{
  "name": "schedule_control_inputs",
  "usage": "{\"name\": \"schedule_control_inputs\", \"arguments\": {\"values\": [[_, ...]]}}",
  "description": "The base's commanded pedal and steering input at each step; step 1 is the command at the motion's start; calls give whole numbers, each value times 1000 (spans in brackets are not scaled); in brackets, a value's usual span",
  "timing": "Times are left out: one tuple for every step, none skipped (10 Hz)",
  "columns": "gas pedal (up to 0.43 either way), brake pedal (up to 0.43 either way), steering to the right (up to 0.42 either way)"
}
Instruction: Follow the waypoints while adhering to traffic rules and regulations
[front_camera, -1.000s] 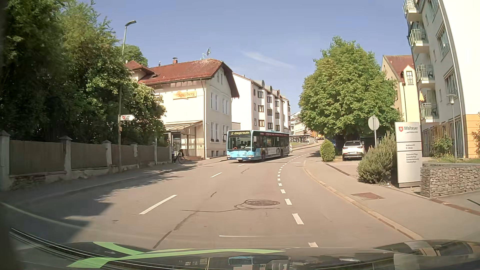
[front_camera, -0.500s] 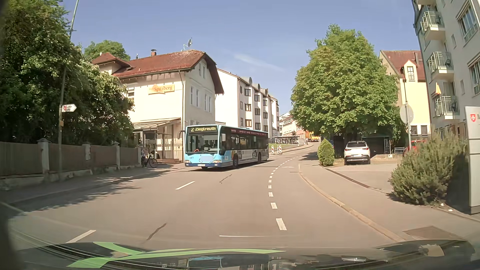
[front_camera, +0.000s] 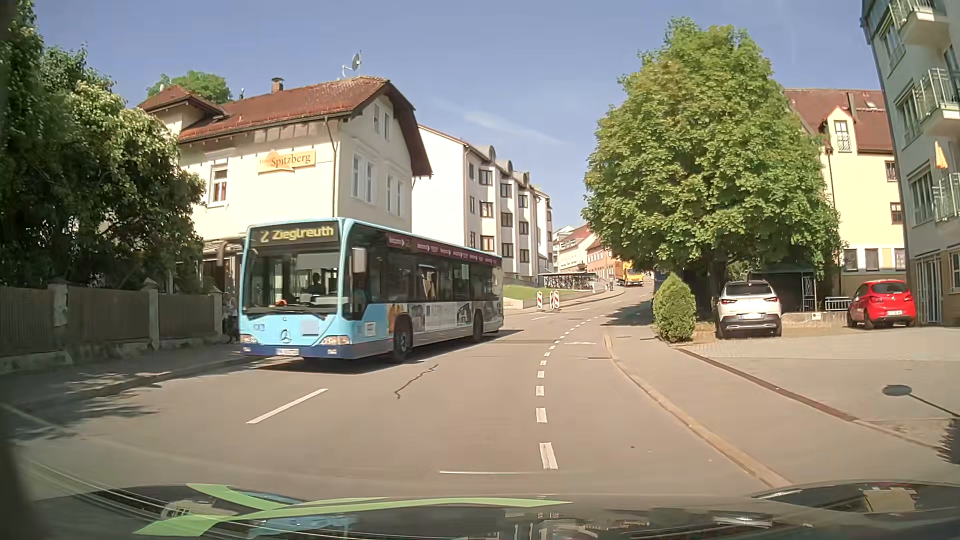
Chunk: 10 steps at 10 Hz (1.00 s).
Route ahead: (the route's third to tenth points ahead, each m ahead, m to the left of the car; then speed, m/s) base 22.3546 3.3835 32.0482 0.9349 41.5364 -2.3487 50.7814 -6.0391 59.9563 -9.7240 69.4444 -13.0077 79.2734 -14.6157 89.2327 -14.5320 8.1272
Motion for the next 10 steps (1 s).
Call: {"name": "schedule_control_inputs", "arguments": {"values": [[20,0,7],[20,0,7],[28,0,7],[28,0,7],[28,0,6],[28,0,7],[28,0,9],[28,0,11],[28,0,15],[28,0,19]]}}
